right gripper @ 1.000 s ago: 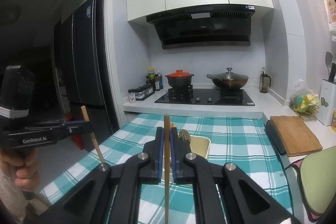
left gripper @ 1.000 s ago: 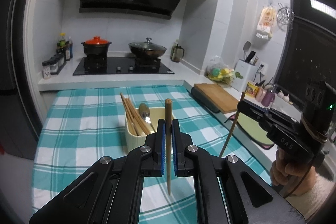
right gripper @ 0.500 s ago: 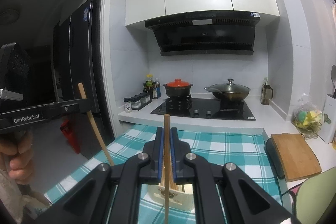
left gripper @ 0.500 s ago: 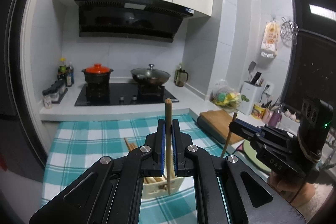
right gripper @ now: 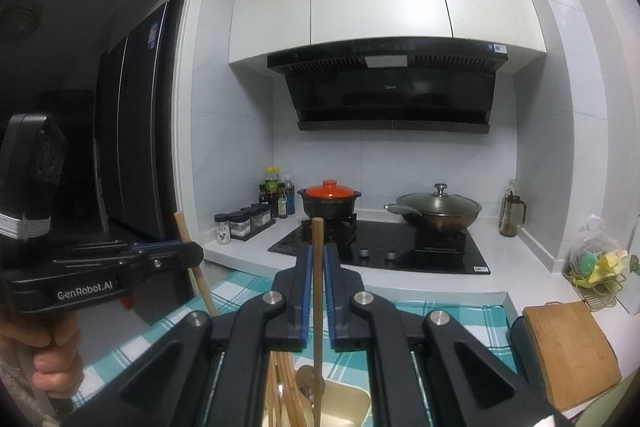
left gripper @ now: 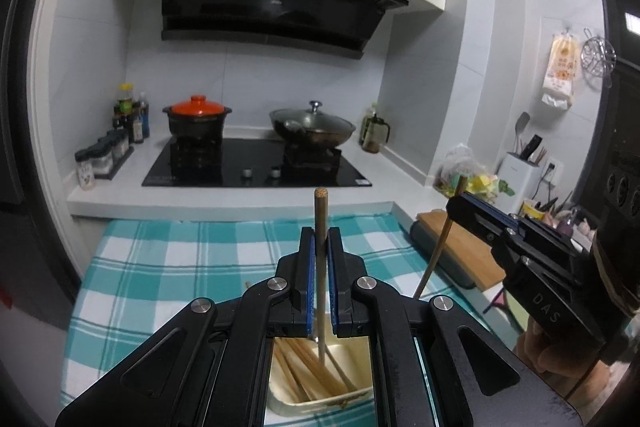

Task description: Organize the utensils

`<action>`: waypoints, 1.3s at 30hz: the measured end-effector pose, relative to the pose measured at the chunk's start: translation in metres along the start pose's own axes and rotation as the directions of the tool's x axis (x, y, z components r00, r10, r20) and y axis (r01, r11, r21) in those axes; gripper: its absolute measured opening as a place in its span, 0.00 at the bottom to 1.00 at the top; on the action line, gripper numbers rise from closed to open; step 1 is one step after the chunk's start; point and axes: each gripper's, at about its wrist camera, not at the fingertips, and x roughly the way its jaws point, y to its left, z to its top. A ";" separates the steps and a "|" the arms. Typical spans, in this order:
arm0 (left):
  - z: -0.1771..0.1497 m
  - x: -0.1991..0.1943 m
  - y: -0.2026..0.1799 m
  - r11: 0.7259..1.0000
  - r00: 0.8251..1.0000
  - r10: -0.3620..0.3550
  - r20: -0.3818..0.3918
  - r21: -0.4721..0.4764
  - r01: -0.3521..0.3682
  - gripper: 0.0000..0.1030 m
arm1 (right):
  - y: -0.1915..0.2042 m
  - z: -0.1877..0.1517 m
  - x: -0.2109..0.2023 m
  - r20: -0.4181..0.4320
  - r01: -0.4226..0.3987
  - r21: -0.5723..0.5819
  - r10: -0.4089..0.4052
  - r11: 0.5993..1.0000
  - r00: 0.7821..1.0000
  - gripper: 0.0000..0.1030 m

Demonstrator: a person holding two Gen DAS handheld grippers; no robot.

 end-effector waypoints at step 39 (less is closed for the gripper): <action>-0.111 -0.040 -0.036 0.916 0.930 0.369 0.001 0.172 -0.363 0.99 | -0.005 -0.100 -0.019 -0.294 0.114 0.120 -0.074 0.986 0.953 0.85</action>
